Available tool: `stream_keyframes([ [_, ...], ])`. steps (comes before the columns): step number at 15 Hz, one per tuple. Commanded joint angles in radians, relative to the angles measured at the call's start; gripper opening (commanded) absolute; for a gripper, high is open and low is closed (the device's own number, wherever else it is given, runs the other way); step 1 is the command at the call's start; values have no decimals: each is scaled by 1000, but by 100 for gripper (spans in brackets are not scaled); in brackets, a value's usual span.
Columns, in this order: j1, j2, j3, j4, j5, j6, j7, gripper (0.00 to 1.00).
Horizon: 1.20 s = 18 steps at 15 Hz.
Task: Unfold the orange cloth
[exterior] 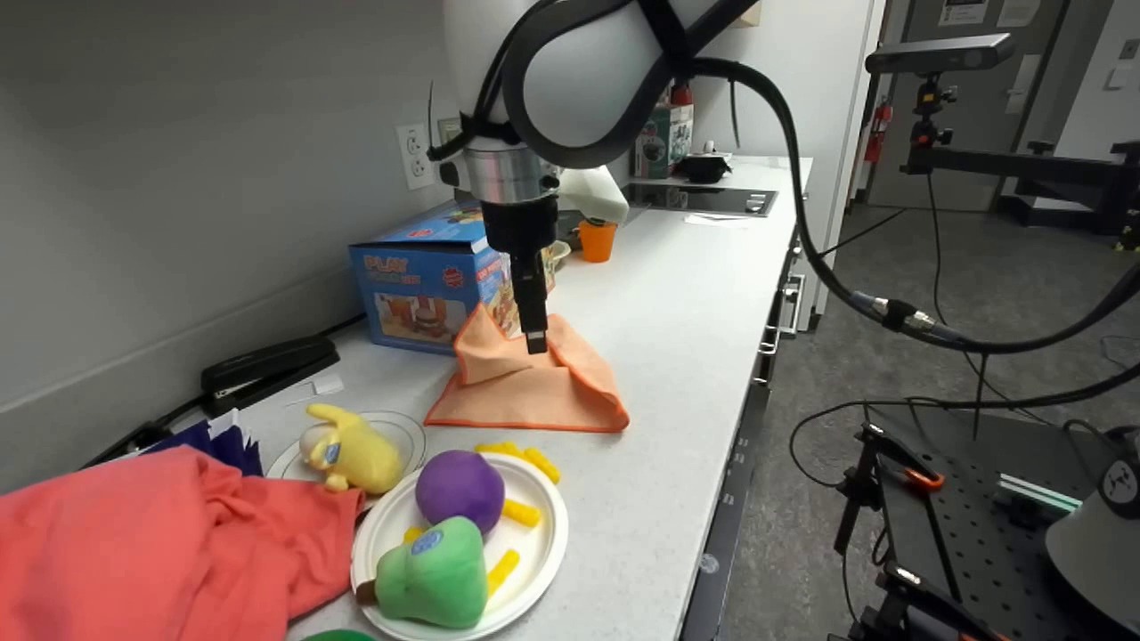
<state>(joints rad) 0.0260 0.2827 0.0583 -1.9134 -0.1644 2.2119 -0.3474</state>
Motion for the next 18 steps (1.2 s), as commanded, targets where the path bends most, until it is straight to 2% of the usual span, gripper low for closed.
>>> stream_keyframes([
  [1, -47, 68, 8, 72, 82, -55, -101, 100],
  [4, -52, 120, 11, 107, 87, -44, -98, 100],
  [9, -17, 187, 16, 141, 40, -7, -41, 100],
  [18, 16, 224, -7, 176, -52, 25, 51, 100],
])
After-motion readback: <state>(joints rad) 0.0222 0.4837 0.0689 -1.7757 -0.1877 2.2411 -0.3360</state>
